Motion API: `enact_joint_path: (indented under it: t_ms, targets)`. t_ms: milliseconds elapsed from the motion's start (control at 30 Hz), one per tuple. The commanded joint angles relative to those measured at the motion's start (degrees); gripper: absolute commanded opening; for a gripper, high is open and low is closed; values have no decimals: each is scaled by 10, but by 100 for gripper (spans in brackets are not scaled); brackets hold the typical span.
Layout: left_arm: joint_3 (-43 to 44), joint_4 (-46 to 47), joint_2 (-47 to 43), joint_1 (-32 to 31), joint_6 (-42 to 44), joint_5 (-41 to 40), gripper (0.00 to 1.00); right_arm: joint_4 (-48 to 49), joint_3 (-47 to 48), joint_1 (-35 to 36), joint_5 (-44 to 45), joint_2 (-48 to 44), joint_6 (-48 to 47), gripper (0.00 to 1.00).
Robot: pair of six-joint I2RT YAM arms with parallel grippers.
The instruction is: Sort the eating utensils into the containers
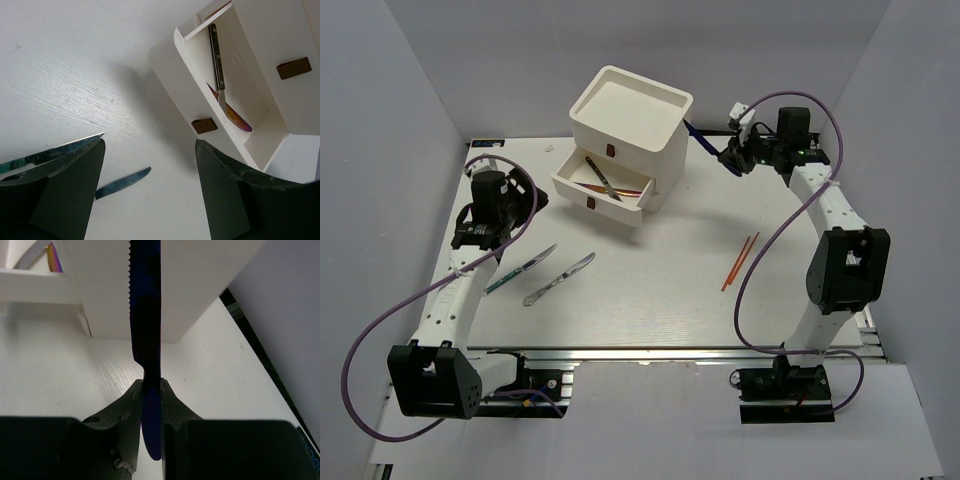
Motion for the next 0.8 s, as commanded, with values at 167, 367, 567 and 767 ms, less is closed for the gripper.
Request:
enact_joint_path:
  t_ms: [167,367,567,767]
  targets:
    - [-9,19,-15,5,-3,9,84,37,76,106,-37,-9,7,0]
    - [-14,20,-21,7,-3,8,84,45,150,201,-38,39,95,0]
    - [-24,17,-37,11,-5,12,84,179,137,266,29,74,226,0]
    - [-14,-4,-38,12,0,21,84,268,102,295,134,112,256,0]
